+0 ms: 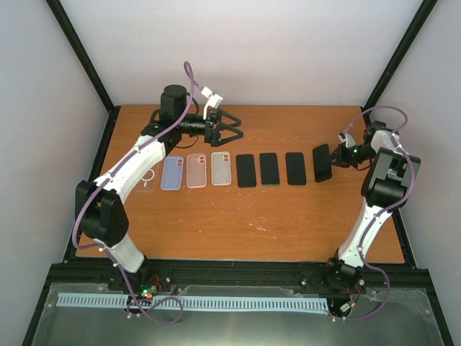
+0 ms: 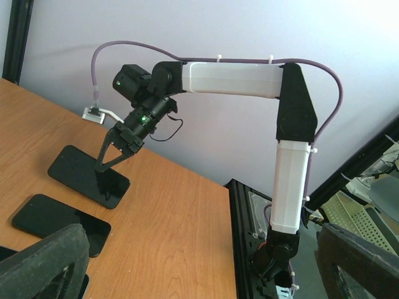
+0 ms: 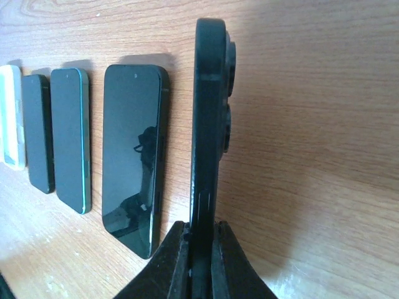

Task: Take the phone out of the phone case
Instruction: Place the phone at the center of the board.

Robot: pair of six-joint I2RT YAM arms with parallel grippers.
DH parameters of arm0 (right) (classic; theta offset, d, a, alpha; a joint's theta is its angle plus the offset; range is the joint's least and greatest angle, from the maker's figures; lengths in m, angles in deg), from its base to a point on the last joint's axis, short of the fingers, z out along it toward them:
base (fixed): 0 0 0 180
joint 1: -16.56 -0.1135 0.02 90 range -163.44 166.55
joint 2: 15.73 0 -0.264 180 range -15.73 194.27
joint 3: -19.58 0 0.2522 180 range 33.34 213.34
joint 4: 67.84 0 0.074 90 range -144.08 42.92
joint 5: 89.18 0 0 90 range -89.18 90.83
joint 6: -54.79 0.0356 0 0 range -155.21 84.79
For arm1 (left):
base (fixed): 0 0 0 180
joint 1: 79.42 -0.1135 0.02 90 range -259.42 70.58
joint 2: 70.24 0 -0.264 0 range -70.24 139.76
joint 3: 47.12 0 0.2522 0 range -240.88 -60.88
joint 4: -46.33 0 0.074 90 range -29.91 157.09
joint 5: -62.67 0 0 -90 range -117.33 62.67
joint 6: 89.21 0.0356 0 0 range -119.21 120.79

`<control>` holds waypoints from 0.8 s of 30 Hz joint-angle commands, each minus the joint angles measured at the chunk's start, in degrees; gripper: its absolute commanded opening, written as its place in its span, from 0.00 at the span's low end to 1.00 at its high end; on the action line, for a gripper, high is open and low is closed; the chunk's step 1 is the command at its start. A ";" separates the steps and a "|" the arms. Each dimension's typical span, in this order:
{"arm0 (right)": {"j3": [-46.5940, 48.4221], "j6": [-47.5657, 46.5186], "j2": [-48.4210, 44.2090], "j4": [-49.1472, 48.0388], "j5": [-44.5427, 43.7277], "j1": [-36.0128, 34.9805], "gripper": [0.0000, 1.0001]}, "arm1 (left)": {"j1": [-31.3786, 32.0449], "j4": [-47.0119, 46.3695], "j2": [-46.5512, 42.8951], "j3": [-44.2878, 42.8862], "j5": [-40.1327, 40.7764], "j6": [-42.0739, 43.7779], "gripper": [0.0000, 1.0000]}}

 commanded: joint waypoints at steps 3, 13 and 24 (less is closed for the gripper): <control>3.32 0.71 3.83 2.74 3.14 0.23 0.04 | -0.08 -0.91 0.65 -1.08 -1.22 -0.53 1.00; 4.19 1.38 4.57 1.58 -2.56 0.66 0.26 | -0.07 -0.65 0.99 -1.48 -0.77 -0.50 1.00; 3.74 1.06 1.38 0.84 -6.70 1.15 0.61 | -1.14 3.39 1.10 -2.66 3.15 1.25 1.00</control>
